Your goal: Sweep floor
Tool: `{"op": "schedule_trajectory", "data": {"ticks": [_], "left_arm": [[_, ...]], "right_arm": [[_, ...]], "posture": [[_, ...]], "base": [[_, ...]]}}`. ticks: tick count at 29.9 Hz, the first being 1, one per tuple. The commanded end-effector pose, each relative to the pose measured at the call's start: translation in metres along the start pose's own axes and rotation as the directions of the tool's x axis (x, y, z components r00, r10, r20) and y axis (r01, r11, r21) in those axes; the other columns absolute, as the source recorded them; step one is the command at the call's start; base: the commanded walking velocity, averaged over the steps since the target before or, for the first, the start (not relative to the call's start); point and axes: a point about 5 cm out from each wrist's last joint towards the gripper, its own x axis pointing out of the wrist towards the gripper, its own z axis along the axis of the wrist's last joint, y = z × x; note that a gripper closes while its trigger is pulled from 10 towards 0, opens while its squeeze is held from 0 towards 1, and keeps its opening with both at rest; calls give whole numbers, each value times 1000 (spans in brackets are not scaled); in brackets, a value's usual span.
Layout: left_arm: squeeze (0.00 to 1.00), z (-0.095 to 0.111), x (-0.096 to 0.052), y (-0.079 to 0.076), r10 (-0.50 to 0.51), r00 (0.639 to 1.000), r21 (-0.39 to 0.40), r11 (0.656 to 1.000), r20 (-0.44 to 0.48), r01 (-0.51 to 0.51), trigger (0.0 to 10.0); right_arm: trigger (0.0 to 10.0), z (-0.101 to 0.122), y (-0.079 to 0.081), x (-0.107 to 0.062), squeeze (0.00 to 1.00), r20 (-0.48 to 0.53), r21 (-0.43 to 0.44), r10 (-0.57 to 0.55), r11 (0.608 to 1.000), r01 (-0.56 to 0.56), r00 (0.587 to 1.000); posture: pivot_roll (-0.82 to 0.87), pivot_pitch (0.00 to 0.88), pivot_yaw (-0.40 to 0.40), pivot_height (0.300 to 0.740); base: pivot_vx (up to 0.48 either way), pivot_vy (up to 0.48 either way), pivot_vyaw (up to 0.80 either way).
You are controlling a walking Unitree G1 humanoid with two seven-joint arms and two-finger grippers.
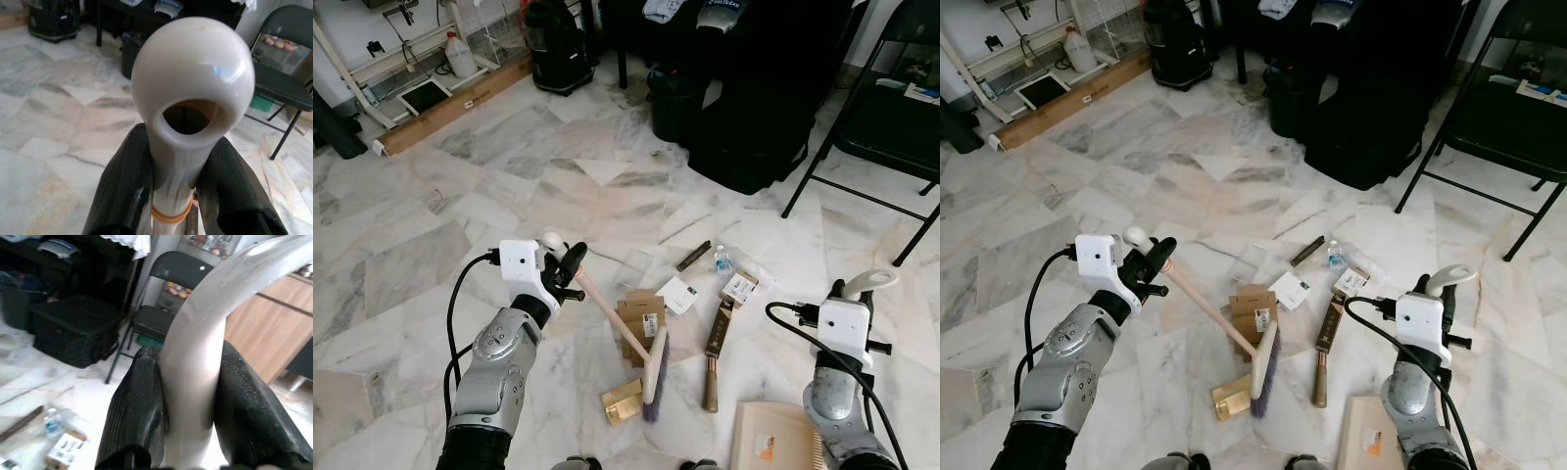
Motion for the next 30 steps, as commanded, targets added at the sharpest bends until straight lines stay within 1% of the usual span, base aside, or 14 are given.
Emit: {"op": "schedule_trajectory", "data": {"ticks": [1,6,9,10,12,13,14,16,17,18,20,23,27,30], "left_arm": [[0,3,-1,0,-14,1000,4,1000,12,14,10000],[0,4,0,-1,-15,1000,2,1000,15,15,10000],[0,4,-1,-1,-15,1000,0,1000,15,15,10000],[0,4,-1,-1,-15,1000,1,1000,14,15,10000],[0,4,-2,-1,-15,1000,1,1000,13,15,10000],[0,4,-3,-1,-13,1000,2,1000,12,13,10000],[0,4,-4,0,-12,1000,4,1000,11,12,10000],[0,4,-4,0,-12,1000,4,1000,11,12,10000],[0,5,-5,1,-11,1000,8,1000,11,11,10000],[0,5,-5,1,-11,1000,8,1000,11,11,10000],[0,6,-9,2,-11,1000,14,1000,8,10,10000],[0,6,-10,3,-10,1000,16,1000,6,10,10000],[0,6,-17,4,-10,1000,21,1000,-10,10,10000],[0,6,-21,3,-20,999,21,1000,-30,20,10000]], "right_arm": [[10000,-2,-10,2,0,16,-45,-18,999,19,1000],[10000,14,-11,9,0,104,-37,-32,999,36,994],[10000,24,-4,10,0,161,-59,7,998,3,987],[10000,26,3,9,0,172,-62,36,998,-26,984],[10000,26,4,8,0,172,-59,42,998,-33,984],[10000,25,10,5,0,174,-85,79,994,-65,982],[10000,23,16,2,0,162,-89,107,992,-93,981],[10000,22,17,1,0,156,-86,113,991,-100,981],[10000,16,21,-3,0,119,-81,132,989,-123,984],[10000,16,21,-3,0,119,-81,132,989,-123,984],[10000,5,24,-11,0,50,-70,150,987,-146,987],[10000,-1,24,-15,0,12,-61,146,988,-145,989],[10000,-16,27,-31,0,-47,-106,173,979,-177,984],[10000,-22,26,-37,0,-81,-103,175,978,-183,981]], "posture": [[76,187,82,740],[73,191,80,740],[73,193,79,740],[81,198,79,740],[81,198,79,740],[87,200,80,740],[98,204,82,740],[98,204,82,740],[110,213,89,740],[110,213,89,740],[119,220,93,740],[124,228,97,740],[144,255,113,740],[148,267,117,740]], "base": [[0,0,0],[0,0,0],[0,0,0],[0,0,0],[0,0,0],[0,0,0],[0,0,0],[0,0,0],[0,0,0],[0,0,0],[0,0,0],[0,0,0],[0,0,0],[0,0,0]]}}
